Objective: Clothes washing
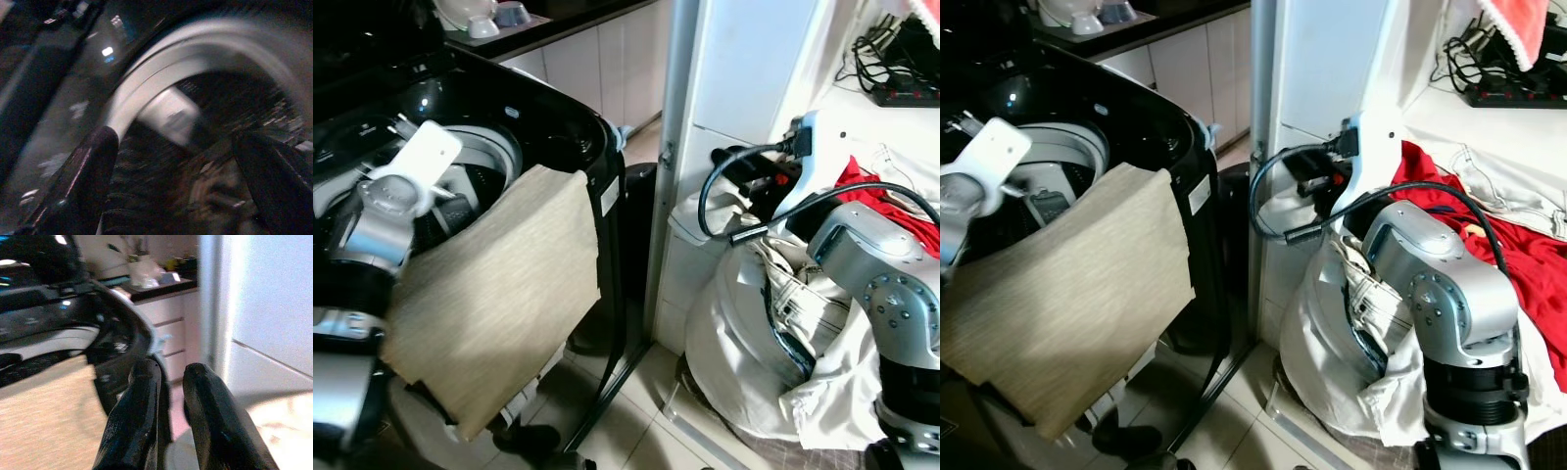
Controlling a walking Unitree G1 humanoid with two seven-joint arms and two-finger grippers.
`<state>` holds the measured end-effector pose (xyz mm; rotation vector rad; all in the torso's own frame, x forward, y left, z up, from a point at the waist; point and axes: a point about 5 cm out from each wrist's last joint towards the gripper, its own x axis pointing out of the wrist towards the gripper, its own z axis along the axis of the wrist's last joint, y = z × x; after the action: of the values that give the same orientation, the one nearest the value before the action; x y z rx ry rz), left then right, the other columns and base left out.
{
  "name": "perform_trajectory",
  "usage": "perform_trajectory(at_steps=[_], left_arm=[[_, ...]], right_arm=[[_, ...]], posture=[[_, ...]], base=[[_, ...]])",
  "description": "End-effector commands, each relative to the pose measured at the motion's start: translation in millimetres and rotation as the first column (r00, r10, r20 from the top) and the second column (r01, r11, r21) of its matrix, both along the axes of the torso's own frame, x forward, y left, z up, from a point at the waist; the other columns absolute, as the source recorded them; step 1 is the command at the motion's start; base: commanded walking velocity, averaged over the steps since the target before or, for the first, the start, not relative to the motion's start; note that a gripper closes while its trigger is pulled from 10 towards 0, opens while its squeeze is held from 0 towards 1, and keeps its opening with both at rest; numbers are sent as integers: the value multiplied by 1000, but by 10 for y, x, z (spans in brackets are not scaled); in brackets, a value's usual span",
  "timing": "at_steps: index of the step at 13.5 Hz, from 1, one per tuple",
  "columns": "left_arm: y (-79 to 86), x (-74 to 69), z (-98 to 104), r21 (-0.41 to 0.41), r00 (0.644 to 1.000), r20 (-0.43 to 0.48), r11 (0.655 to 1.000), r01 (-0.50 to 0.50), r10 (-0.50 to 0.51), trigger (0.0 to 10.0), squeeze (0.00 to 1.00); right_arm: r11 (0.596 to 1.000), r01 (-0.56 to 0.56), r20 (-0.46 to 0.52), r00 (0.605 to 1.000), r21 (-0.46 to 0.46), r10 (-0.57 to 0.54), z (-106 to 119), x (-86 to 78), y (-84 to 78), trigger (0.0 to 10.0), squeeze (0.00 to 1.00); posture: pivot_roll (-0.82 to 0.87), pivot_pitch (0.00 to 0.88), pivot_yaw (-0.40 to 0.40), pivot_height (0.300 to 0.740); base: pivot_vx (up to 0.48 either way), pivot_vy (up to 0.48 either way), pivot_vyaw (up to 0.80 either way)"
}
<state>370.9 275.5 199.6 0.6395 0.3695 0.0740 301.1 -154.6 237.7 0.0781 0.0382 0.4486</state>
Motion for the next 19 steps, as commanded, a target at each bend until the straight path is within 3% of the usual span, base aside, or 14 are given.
perform_trajectory(at_steps=[1, 3, 5, 6, 7, 9, 10, 11, 13, 15, 16, 17, 18, 19], left_arm=[[-210, 30, 40, -153, 994, 75, 984, 91, -81, 10000, 0], [-606, 56, 116, -312, 951, 266, 919, 240, -158, 10000, 0], [-842, 40, 116, -346, 928, 335, 895, 281, -162, 10000, 0], [-993, 10, 90, -388, 922, 315, 856, 342, -226, 10000, 0], [-1191, -54, 122, -373, 874, 359, 809, 455, -326, 10000, 0], [-1477, -188, 148, -414, 814, 369, 704, 576, -449, 10000, 0], [-1610, -299, 155, -433, 737, 360, 598, 675, -572, 10000, 0], [-1651, -341, 155, -442, 709, 355, 558, 702, -610, 10000, 0], [-1813, -595, 173, -438, 544, 329, 385, 812, -772, 10000, 0], [-1859, -724, 172, -442, 456, 305, 300, 845, -836, 10000, 0], [-1885, -803, 170, -455, 402, 273, 251, 854, -874, 10000, 0], [-1888, -819, 167, -456, 391, 261, 244, 856, -883, 10000, 0], [-1887, -827, 164, -447, 386, 251, 247, 860, -888, 10000, 0], [-1881, -824, 166, -443, 389, 248, 253, 860, -887, 10000, 0]], right_arm=[[986, 165, 6, 986, -35, -165, -29, 94, -206, 10000, 0], [905, 399, 1, 915, -148, -403, -148, 209, -533, 10000, 1000], [834, 487, -1, 863, -259, -505, -257, 250, -755, 10000, 1000], [798, 523, -23, 832, -299, -554, -312, 258, -884, 10000, 1000], [766, 556, -35, 802, -322, -597, -342, 260, -1037, 10000, 1000], [754, 583, -68, 776, -302, -627, -406, 272, -1233, 10000, 1000], [763, 571, -100, 777, -302, -621, -452, 274, -1289, 10000, 1000], [764, 568, -110, 776, -306, -621, -466, 273, -1307, 10000, 1000], [742, 583, -145, 746, -332, -650, -466, 215, -1407, 10000, 1000], [734, 590, -176, 727, -336, -664, -490, 183, -1465, 10000, 1000], [755, 583, -233, 723, -299, -650, -555, 184, -1495, 10000, 902], [760, 580, -247, 722, -292, -646, -570, 185, -1500, 10000, 902], [779, 575, -287, 724, -251, -627, -600, 186, -1496, 10000, 0], [798, 569, -332, 727, -198, -601, -631, 189, -1490, 10000, 0]], posture=[[-113, 0, 57, 740], [-112, 0, 56, 740], [-112, 0, 51, 740], [-112, 0, 49, 740], [-112, 0, 48, 740], [-112, 0, 48, 740], [-117, 0, 53, 740], [-117, 0, 53, 740], [-109, 0, 47, 740], [-109, 0, 47, 740], [-112, 0, 56, 740], [-112, 0, 56, 740], [-115, 0, 57, 740], [-117, 0, 59, 740]], base=[[0, 0, 0], [0, 0, 0], [0, 0, 0], [0, 0, 0], [0, 0, 0], [0, 0, 0], [0, 0, 0], [0, 0, 0], [0, 0, 0], [0, 0, 0], [0, 0, 0], [0, 0, 0], [0, 0, 0], [0, 0, 0]])
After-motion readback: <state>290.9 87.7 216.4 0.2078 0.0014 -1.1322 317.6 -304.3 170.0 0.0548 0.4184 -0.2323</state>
